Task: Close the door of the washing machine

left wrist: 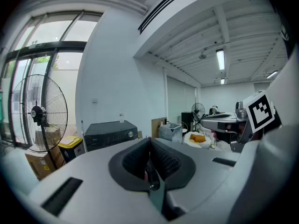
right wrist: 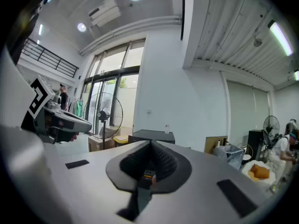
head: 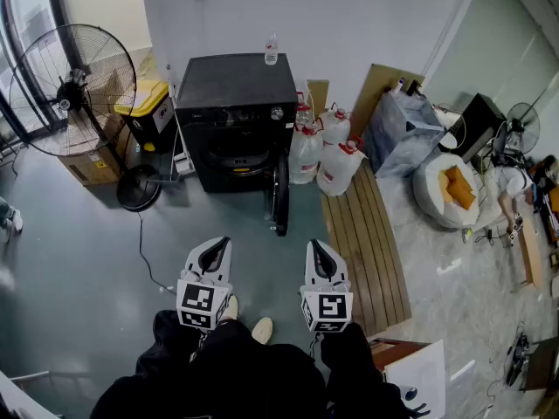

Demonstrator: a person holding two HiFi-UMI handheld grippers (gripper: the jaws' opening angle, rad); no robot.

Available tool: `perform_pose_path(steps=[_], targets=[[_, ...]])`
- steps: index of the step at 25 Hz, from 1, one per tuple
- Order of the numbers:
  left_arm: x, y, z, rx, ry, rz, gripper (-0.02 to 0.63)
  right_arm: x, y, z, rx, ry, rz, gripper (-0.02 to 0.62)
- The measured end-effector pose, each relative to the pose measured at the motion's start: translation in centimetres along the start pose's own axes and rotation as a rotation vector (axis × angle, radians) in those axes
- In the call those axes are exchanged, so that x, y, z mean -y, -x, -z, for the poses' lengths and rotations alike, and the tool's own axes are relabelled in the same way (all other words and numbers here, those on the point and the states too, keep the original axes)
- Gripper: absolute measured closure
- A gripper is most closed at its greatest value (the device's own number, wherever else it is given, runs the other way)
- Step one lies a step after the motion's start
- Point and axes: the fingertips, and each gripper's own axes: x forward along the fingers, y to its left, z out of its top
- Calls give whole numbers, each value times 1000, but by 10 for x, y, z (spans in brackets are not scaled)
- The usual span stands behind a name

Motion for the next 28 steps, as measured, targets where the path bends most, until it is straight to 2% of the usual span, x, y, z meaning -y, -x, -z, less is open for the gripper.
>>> perform_pose_path(steps=[15,22,28], targets=[[1,-19,0,-3,-10,-1,583,11,-12,11,-14,-7,-2,580],[-33,-60,2,-19,-7,11,583,10,-66,15,-24,-37,2,580],[-86,-124,16,-54,6,59,583,12,-137,36,-70,-51,45,580]])
